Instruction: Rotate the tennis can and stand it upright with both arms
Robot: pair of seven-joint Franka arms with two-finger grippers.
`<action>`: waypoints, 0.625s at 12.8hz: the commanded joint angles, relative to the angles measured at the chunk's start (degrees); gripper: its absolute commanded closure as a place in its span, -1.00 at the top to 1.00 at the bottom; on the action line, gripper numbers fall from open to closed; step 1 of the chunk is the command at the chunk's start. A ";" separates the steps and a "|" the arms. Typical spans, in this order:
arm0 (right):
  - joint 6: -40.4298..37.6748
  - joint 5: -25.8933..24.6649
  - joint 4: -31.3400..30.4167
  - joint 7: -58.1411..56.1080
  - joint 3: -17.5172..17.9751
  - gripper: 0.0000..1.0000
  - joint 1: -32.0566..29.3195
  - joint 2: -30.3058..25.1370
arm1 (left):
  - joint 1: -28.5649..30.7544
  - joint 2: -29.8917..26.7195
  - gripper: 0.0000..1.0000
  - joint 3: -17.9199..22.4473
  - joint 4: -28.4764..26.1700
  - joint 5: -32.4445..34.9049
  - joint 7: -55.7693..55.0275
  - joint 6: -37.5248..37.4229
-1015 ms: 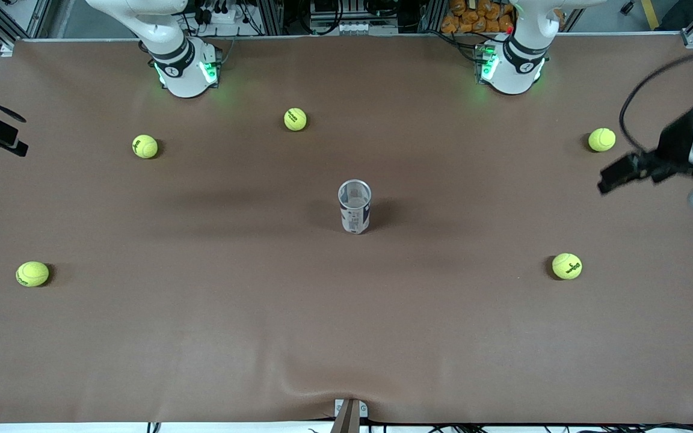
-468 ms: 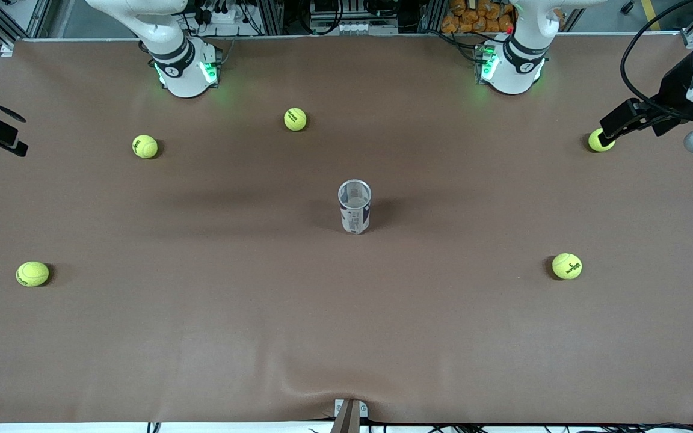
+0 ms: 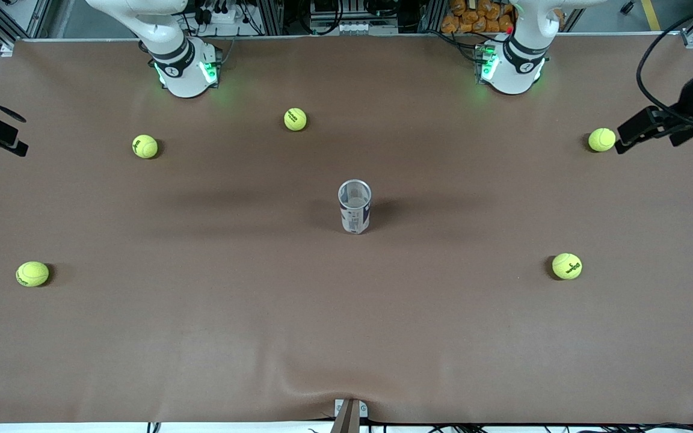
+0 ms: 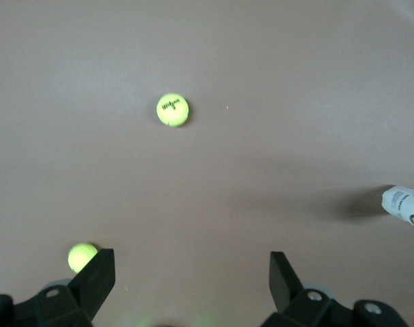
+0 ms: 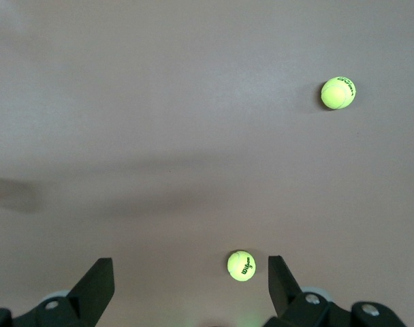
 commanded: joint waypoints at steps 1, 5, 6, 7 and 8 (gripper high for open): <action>-0.06 0.37 0.22 0.46 0.47 1.00 -0.43 -0.17 | -0.30 -0.26 1.00 3.05 -0.40 1.62 4.76 1.30; -0.06 0.37 0.30 0.55 0.47 1.00 -0.43 -0.17 | -0.57 -0.35 1.00 3.06 -0.40 1.19 3.45 1.12; -0.06 0.37 0.30 0.55 0.38 1.00 -0.43 -0.25 | -0.65 -0.35 1.00 3.06 -0.39 1.27 4.23 1.21; -0.06 0.37 0.30 0.55 0.47 1.00 -0.43 -0.26 | -0.66 -0.26 1.00 3.06 -0.39 1.27 4.23 1.21; -0.06 0.37 0.22 0.55 0.47 1.00 -0.43 -0.17 | -0.66 -0.26 1.00 3.06 -0.39 1.19 4.23 1.21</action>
